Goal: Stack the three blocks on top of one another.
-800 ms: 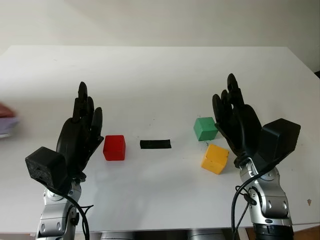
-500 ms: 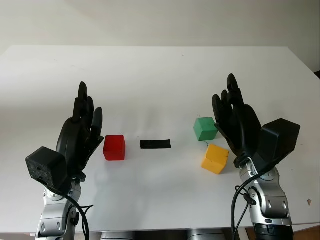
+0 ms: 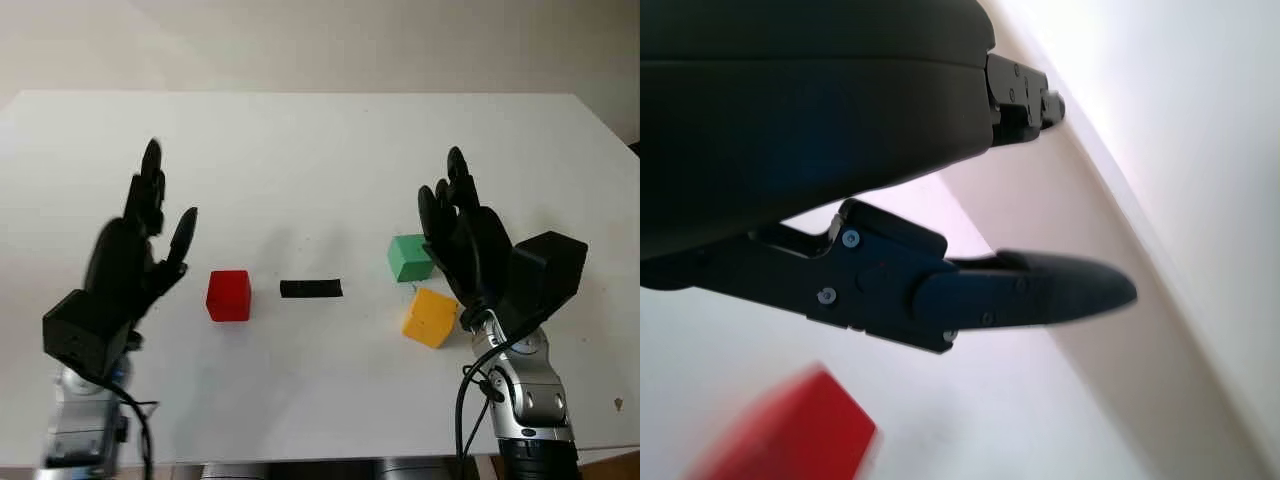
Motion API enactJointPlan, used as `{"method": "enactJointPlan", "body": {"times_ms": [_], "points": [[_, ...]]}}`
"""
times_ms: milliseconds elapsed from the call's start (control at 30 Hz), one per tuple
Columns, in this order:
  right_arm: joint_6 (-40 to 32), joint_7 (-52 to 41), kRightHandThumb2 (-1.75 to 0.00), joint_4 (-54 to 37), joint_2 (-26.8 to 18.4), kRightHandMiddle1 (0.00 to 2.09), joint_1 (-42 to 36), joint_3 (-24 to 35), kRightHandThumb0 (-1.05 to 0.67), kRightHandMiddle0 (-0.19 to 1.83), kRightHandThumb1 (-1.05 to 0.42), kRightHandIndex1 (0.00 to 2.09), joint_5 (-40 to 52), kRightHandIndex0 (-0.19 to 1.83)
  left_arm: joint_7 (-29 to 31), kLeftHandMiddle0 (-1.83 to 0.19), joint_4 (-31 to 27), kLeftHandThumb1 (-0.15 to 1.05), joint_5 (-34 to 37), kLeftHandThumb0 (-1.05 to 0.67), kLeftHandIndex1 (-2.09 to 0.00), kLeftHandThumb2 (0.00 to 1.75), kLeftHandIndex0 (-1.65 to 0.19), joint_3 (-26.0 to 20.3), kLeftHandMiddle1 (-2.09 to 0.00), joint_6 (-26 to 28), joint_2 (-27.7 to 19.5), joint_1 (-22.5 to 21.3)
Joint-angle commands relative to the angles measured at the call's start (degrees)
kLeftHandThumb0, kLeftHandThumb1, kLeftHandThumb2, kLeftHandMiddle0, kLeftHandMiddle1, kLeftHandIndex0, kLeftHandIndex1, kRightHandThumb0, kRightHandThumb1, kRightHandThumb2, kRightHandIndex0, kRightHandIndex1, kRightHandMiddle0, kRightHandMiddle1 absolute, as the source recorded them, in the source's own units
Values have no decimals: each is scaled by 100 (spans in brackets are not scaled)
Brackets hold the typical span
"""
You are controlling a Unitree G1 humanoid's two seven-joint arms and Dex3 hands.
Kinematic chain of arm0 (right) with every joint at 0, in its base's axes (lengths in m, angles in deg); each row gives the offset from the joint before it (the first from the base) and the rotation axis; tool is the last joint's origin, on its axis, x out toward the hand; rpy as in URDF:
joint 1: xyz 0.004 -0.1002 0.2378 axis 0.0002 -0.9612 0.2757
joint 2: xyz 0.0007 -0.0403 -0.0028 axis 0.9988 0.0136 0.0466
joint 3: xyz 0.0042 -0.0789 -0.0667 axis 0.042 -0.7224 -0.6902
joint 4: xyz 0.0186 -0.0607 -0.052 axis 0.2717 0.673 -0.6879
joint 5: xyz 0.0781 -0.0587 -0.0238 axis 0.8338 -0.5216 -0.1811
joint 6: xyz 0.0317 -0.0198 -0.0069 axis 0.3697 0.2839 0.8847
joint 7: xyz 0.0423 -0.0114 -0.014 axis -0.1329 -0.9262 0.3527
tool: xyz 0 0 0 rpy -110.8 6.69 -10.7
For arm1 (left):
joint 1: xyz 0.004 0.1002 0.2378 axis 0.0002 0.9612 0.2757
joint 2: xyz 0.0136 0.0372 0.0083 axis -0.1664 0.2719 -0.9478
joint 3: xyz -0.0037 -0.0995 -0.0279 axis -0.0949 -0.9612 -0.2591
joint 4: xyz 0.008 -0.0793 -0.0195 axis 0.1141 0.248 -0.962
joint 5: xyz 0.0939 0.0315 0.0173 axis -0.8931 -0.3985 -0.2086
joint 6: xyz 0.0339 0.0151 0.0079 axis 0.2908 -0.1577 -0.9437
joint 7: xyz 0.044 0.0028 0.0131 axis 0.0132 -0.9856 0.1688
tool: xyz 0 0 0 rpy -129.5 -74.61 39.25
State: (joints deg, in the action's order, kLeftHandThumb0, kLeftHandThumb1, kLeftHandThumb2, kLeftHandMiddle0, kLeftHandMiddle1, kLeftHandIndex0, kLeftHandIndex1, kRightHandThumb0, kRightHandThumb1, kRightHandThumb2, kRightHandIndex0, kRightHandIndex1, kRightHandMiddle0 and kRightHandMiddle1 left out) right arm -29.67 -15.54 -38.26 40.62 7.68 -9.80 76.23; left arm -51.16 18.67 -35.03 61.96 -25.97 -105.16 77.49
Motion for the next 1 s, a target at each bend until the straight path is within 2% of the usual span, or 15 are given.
{"method": "enactJointPlan", "body": {"times_ms": [0,67,233,367,467,567,800,967], "points": [[20,2,-50,-158,0,6,-4,37,-67,-17,-105,2,34,-19,149,-1,-358,105,-325,-80,-11,20,-21,-87,-6,71,-423,-21],[16,-5,-50,-164,2,6,-9,44,-67,-17,-105,2,61,-19,398,-4,-669,103,-600,-80,-11,11,-29,-157,-6,274,-798,-15],[48,-34,-50,-145,-5,5,-2,37,-66,-18,-105,0,74,-19,1074,-6,-976,98,-905,-81,-9,5,-35,-149,-6,649,-1482,-73],[47,-30,-50,-162,2,5,-16,30,-66,-18,-105,0,60,-19,1441,-6,-892,94,-1308,-84,-8,4,-36,73,-5,623,-1892,-128],[8,-11,-49,-179,-1,6,-17,28,-67,-17,-105,1,42,-19,1599,-5,-767,92,-1831,-86,-7,4,-36,411,-5,622,-2117,-226],[67,-32,-50,-157,-26,5,-23,29,-66,-17,-105,1,22,-19,1676,-5,-595,88,-2327,-85,-7,3,-38,778,-5,616,-2196,-394],[12,-28,-50,-216,-31,6,-61,29,-66,-17,-105,2,0,-19,1701,-1,-472,89,-3158,-86,-5,5,-34,1317,-4,752,-2081,-583],[89,-40,-50,-215,-32,5,-95,21,-66,-17,-105,2,-13,-19,1522,1,-340,90,-3395,-83,-4,6,-33,1495,-4,724,-1932,-570]]}}
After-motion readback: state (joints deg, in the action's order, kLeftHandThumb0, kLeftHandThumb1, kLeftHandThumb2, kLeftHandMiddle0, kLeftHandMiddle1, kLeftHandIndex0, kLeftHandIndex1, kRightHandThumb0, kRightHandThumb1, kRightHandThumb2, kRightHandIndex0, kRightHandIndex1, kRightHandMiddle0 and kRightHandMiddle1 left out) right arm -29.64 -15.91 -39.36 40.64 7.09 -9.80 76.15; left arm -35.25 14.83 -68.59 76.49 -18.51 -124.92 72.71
